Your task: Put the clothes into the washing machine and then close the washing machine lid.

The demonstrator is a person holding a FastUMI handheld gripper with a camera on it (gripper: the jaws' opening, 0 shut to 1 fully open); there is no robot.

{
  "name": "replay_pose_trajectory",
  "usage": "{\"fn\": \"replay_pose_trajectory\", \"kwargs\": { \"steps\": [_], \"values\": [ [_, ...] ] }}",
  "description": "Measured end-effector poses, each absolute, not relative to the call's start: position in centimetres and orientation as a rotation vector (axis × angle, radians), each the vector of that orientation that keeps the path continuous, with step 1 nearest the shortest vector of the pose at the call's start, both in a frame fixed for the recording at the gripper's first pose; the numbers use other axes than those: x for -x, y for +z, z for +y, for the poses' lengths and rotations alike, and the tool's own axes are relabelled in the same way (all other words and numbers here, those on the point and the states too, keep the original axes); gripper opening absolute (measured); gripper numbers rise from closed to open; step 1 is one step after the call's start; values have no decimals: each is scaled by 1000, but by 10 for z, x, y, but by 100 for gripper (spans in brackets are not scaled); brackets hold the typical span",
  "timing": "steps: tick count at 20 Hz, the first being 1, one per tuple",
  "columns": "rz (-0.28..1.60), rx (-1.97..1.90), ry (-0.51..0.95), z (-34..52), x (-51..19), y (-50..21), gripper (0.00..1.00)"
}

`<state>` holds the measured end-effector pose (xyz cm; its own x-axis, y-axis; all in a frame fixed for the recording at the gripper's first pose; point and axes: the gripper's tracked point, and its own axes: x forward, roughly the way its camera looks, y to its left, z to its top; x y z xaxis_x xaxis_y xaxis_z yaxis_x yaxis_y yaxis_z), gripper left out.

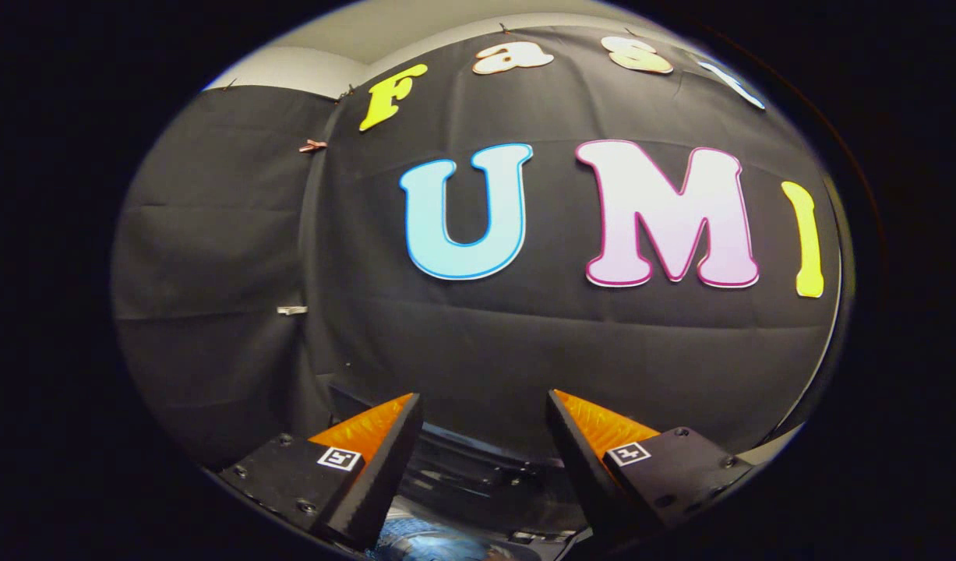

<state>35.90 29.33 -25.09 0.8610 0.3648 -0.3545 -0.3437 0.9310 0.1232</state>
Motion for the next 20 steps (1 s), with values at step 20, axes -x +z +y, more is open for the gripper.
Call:
{"fn": "replay_pose_trajectory", "kwargs": {
  "steps": [20],
  "values": [
    [625,-87,59,232,-384,-320,99]
  ]
}}
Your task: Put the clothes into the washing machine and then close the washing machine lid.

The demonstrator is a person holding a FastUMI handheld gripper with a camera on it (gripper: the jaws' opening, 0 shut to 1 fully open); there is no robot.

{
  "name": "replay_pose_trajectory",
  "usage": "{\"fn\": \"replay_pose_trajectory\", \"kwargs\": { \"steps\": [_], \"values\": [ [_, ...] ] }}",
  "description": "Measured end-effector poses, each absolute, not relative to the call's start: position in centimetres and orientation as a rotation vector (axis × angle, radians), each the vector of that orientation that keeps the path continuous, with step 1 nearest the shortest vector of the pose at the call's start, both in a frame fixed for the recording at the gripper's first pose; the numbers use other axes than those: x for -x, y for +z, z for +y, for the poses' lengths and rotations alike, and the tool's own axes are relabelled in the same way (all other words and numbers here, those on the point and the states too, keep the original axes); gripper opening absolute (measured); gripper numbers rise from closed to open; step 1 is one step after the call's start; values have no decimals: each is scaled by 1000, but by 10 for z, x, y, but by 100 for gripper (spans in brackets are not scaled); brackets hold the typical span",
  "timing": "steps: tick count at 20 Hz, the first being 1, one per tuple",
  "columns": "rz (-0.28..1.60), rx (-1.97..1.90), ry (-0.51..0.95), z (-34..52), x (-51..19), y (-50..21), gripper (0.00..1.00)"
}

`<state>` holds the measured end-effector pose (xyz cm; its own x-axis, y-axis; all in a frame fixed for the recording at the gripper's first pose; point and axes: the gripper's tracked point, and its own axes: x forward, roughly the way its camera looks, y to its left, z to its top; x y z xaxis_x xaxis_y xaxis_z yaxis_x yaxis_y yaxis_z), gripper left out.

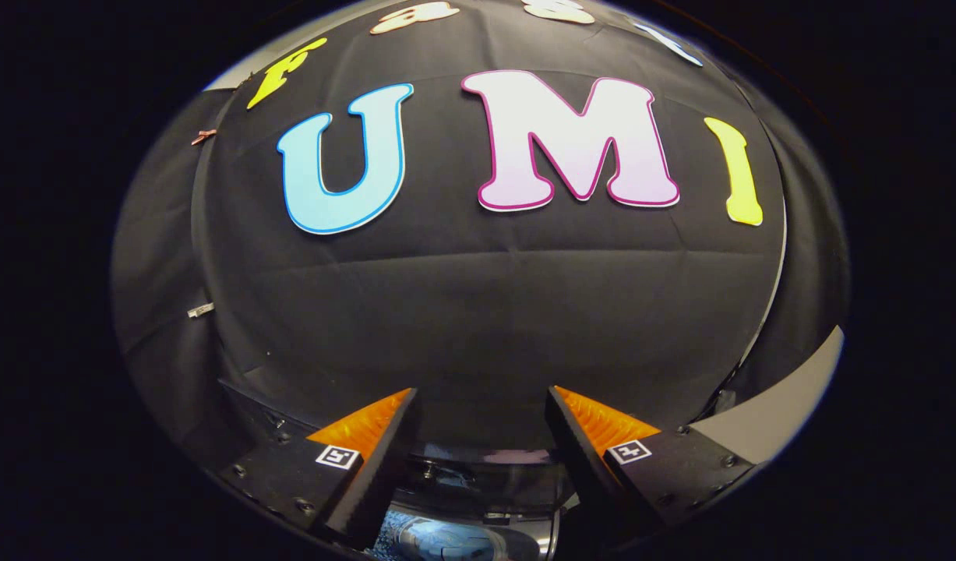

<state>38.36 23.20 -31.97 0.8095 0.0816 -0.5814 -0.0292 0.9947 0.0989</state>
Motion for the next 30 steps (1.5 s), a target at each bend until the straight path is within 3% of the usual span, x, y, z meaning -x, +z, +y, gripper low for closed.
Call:
{"fn": "replay_pose_trajectory", "kwargs": {
  "steps": [19,24,30],
  "values": [
    [748,-44,87,244,-219,-307,100],
    [692,-64,151,252,-207,-276,99],
    [488,-84,241,254,-198,-193,99]
  ]
}}
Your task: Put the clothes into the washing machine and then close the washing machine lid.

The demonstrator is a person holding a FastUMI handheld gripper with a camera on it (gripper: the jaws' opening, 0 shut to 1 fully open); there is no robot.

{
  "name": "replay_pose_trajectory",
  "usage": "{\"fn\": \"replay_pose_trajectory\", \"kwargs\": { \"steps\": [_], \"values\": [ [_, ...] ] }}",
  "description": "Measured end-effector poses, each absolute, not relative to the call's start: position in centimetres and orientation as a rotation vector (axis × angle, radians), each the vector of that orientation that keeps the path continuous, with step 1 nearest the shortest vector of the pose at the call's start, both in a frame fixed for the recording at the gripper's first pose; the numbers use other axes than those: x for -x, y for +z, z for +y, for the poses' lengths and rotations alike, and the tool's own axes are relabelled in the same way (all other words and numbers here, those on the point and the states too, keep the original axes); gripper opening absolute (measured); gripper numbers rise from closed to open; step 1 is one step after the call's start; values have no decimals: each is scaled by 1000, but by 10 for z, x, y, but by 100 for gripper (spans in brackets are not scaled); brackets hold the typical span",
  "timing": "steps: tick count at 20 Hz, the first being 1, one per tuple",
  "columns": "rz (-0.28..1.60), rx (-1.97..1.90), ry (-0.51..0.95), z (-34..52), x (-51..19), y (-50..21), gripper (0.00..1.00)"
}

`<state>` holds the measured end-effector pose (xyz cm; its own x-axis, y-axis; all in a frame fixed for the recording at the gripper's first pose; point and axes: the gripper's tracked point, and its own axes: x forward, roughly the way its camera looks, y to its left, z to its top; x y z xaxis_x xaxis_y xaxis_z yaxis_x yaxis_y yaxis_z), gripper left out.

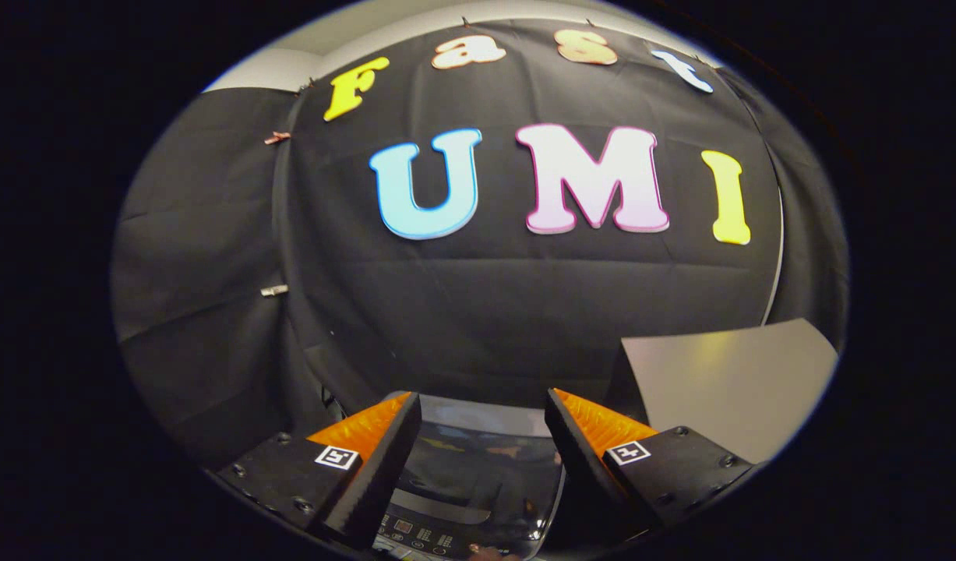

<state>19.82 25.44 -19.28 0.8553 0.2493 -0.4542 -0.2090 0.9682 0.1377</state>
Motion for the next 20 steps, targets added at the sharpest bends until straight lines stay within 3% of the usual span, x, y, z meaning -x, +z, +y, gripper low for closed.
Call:
{"fn": "replay_pose_trajectory", "kwargs": {
  "steps": [9,20],
  "values": [
    [178,-98,251,211,-157,-60,99],
    [82,-47,88,75,-109,18,98]
  ]
}}
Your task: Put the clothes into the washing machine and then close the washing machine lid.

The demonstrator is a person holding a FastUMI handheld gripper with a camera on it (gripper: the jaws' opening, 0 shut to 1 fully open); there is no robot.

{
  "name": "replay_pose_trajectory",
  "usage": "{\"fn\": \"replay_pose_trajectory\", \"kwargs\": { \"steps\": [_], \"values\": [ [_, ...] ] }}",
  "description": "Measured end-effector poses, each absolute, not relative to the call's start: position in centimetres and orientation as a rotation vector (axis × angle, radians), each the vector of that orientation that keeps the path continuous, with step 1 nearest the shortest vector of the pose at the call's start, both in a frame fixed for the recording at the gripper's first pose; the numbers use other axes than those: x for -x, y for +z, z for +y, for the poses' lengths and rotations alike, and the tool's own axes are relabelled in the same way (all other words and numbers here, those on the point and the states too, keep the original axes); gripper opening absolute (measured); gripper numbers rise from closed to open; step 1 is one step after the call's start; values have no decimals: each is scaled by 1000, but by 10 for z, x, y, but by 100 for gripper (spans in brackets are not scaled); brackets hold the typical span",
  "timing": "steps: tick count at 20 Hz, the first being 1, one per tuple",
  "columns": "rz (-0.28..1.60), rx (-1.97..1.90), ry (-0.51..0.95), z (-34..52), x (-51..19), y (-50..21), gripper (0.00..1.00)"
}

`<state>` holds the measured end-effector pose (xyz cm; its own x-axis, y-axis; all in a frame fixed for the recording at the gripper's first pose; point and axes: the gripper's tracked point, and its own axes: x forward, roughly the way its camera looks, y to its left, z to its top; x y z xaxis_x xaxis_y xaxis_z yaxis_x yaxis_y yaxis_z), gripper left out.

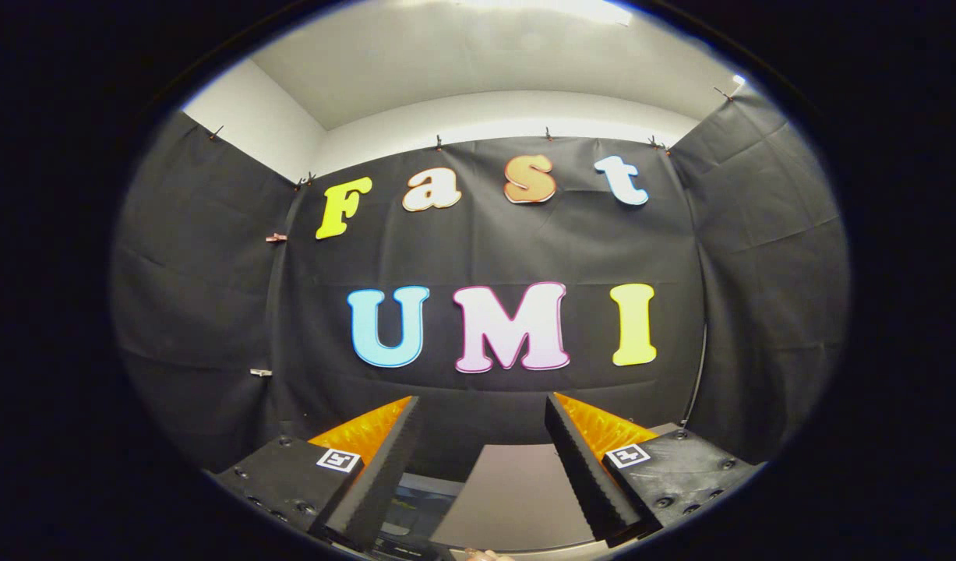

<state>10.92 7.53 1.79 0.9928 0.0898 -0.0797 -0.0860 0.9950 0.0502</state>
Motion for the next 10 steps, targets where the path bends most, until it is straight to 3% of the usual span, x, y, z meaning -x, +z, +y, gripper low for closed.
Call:
{"fn": "replay_pose_trajectory", "kwargs": {
  "steps": [10],
  "values": [
    [55,-2,29,1,-64,47,98]
  ]
}}
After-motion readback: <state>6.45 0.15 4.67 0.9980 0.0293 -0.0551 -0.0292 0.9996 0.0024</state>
